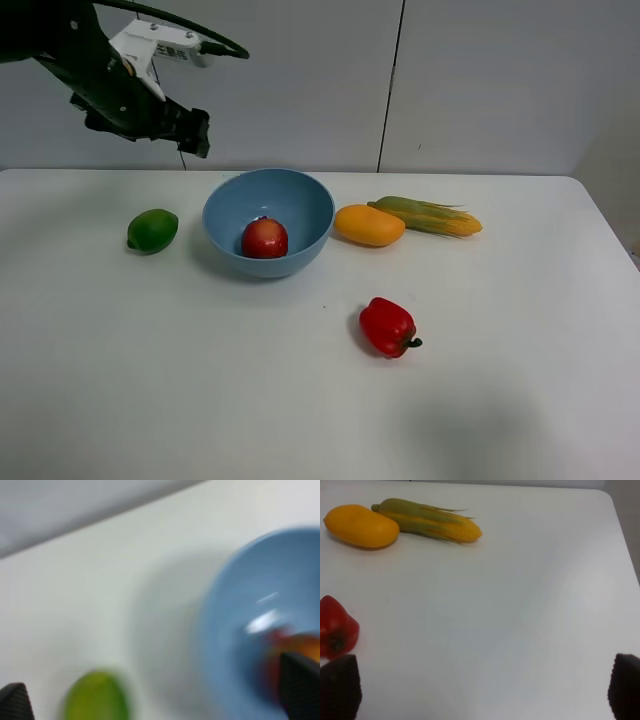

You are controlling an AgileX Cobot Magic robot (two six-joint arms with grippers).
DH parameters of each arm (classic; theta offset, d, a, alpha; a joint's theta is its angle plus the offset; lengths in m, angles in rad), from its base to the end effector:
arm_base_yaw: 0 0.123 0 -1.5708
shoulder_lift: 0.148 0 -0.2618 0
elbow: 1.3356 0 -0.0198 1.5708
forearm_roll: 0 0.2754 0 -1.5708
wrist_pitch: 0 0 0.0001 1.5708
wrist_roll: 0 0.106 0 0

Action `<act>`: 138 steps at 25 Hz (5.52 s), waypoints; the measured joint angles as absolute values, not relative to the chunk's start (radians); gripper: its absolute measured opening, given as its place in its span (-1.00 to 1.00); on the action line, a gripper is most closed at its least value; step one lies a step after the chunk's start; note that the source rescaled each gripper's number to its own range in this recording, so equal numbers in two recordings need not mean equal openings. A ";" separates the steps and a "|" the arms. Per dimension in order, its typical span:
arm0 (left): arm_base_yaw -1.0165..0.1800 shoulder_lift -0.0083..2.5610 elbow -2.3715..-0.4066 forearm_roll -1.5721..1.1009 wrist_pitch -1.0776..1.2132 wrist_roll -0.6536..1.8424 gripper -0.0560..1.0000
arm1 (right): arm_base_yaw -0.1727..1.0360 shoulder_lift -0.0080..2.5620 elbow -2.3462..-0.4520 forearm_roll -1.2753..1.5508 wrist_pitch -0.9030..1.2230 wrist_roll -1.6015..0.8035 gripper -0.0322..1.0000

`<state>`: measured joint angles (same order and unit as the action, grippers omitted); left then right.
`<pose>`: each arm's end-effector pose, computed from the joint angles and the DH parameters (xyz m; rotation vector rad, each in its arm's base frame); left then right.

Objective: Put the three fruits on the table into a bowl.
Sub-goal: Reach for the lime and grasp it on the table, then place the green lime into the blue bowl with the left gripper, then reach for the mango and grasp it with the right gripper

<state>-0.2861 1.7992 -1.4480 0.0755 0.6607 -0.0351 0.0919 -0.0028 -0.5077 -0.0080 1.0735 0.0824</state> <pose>0.4149 -0.1169 0.2292 0.3666 2.4664 -0.0519 0.0515 0.0040 0.2836 -0.0092 2.0480 0.0991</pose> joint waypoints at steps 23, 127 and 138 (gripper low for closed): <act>-0.093 2.025 -1.366 0.013 0.594 0.111 0.96 | 0.092 -0.003 -0.508 -0.008 1.073 0.082 1.00; 0.069 0.192 -0.629 0.038 1.000 -0.097 0.77 | 0.092 -0.003 -0.508 -0.008 1.073 0.082 1.00; 0.057 0.050 -0.508 0.015 1.051 -0.080 0.77 | 0.092 -0.003 -0.508 -0.008 1.073 0.082 1.00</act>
